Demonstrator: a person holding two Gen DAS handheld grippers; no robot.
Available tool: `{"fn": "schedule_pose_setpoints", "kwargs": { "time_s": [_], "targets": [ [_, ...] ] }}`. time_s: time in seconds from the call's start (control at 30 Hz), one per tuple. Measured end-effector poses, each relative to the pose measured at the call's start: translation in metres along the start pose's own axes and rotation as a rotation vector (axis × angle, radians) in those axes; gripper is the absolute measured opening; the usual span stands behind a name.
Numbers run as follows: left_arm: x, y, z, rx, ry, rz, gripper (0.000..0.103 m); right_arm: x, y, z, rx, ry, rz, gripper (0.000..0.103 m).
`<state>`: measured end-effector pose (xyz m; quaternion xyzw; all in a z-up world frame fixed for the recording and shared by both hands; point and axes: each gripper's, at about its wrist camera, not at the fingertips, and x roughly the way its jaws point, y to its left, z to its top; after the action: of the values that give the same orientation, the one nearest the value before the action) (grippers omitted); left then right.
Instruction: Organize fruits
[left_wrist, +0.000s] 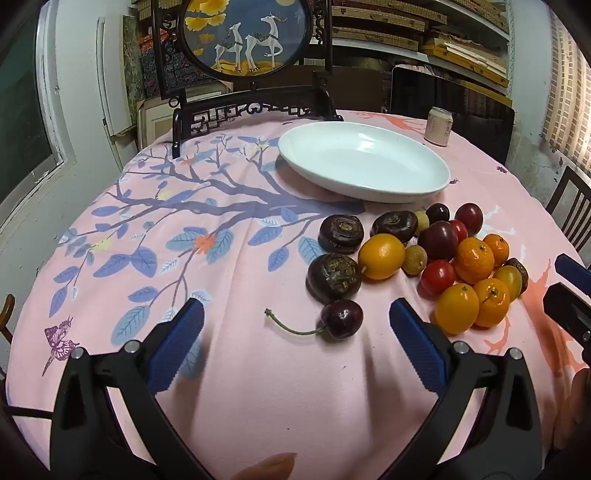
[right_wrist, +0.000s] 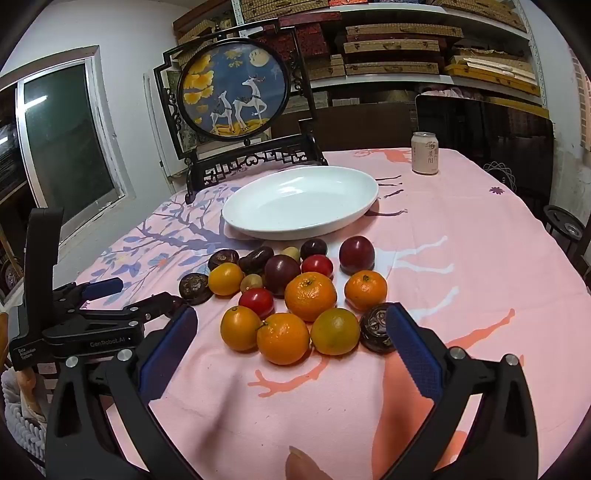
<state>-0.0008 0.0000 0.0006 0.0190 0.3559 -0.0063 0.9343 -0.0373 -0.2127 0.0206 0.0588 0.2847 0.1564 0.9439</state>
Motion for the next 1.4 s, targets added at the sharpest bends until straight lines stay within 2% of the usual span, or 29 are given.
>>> {"fn": "schedule_pose_setpoints", "kwargs": {
  "time_s": [1.4],
  "targets": [
    [0.0024, -0.0006, -0.0013, -0.007, 0.019, -0.001, 0.101, 0.0069, -0.0015, -0.0019, 0.014, 0.039, 0.005, 0.102]
  ]
}}
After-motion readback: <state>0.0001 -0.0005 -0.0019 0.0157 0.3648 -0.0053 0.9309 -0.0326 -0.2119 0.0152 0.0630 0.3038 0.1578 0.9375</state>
